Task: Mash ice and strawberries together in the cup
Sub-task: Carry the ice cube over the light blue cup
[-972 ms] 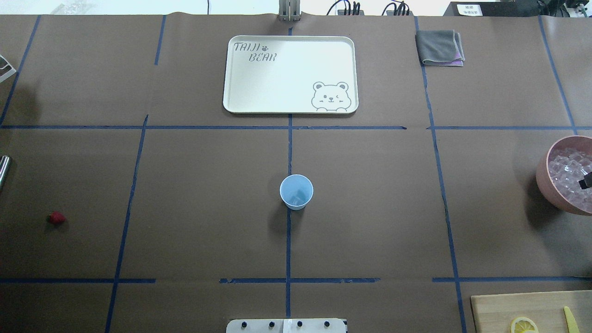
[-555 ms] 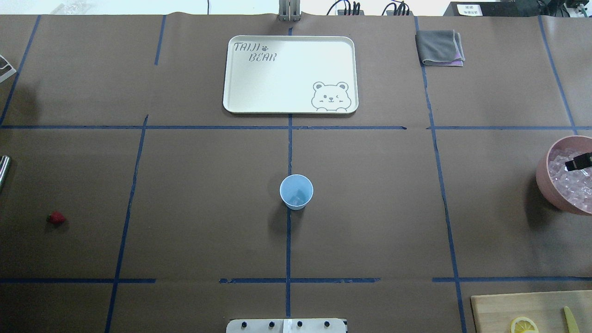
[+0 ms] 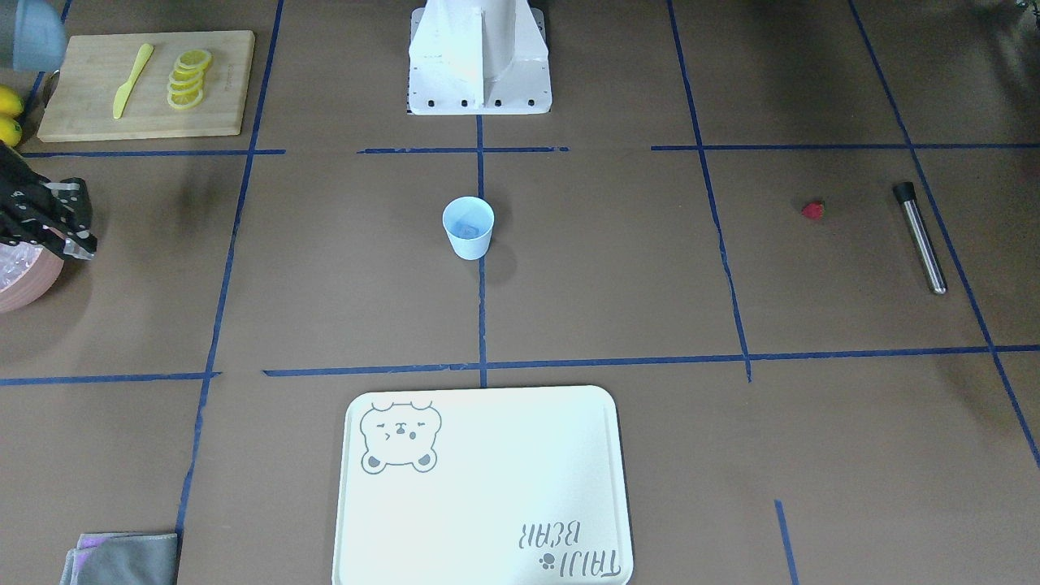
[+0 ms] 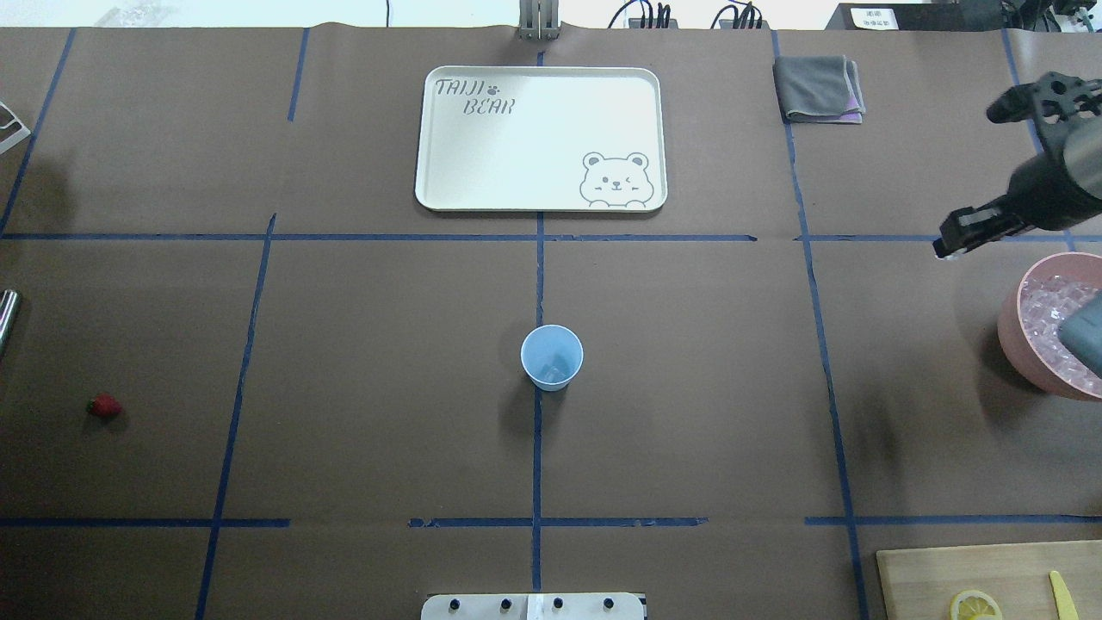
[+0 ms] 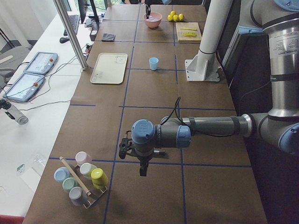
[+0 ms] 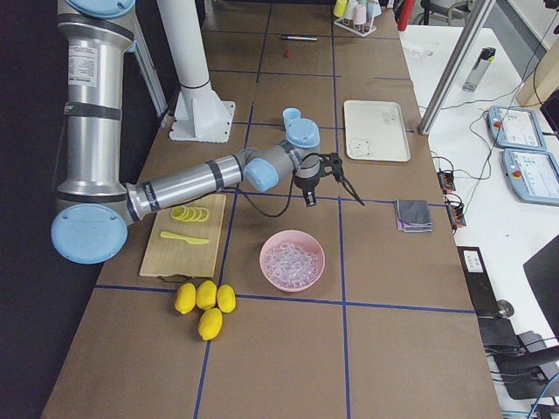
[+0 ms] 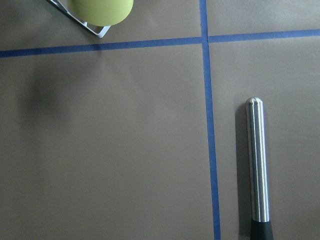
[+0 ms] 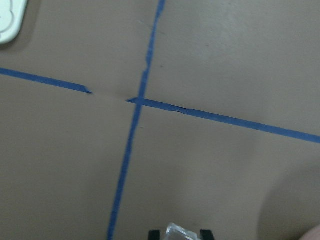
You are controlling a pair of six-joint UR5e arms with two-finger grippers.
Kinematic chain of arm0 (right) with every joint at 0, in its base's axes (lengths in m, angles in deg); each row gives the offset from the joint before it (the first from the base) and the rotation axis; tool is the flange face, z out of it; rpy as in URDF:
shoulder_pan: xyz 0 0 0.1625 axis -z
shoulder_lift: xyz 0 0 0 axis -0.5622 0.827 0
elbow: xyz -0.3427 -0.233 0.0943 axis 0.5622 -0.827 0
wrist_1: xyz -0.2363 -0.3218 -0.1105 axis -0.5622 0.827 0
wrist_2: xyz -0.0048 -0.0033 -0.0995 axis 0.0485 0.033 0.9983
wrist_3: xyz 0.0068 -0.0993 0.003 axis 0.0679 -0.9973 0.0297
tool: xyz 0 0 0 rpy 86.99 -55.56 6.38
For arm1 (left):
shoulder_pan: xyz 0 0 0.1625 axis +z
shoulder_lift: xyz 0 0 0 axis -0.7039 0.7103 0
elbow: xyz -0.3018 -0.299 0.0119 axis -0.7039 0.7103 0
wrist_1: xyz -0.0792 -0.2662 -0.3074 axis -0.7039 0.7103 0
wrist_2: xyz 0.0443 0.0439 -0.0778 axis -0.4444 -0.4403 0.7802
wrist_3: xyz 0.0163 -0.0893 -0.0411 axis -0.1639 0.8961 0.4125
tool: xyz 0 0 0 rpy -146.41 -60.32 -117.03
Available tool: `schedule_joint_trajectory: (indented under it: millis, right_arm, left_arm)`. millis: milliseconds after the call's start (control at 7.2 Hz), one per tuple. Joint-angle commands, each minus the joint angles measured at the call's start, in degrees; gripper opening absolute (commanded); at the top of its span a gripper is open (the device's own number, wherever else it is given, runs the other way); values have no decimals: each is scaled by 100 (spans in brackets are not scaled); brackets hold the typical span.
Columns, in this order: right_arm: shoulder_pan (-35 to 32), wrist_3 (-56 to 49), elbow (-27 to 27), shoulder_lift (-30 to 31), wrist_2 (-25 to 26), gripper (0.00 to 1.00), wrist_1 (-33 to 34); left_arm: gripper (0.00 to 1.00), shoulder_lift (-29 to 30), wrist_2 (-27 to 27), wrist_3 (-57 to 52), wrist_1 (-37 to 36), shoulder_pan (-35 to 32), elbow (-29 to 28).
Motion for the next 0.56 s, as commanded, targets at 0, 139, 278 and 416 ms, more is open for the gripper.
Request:
schedule_joint_trajectory:
  millis: [0,139,278,416]
  right_arm:
    - [618,639,63,-1289,98,0,1233]
    - [1074,1393,62,-1624,412,0,1235]
    - [1601,2054,-25,-1984,806,0,1235]
    - [1954,2721,-252,-2467,1089,0,1235]
  left_arm:
    - [100,0,0,0,0,9,-1]
    - [100,0,0,0,0,9,-1]
    - [100,0,0,0,9,9,-1]
    - [100,0,9,0,9,9,-1]
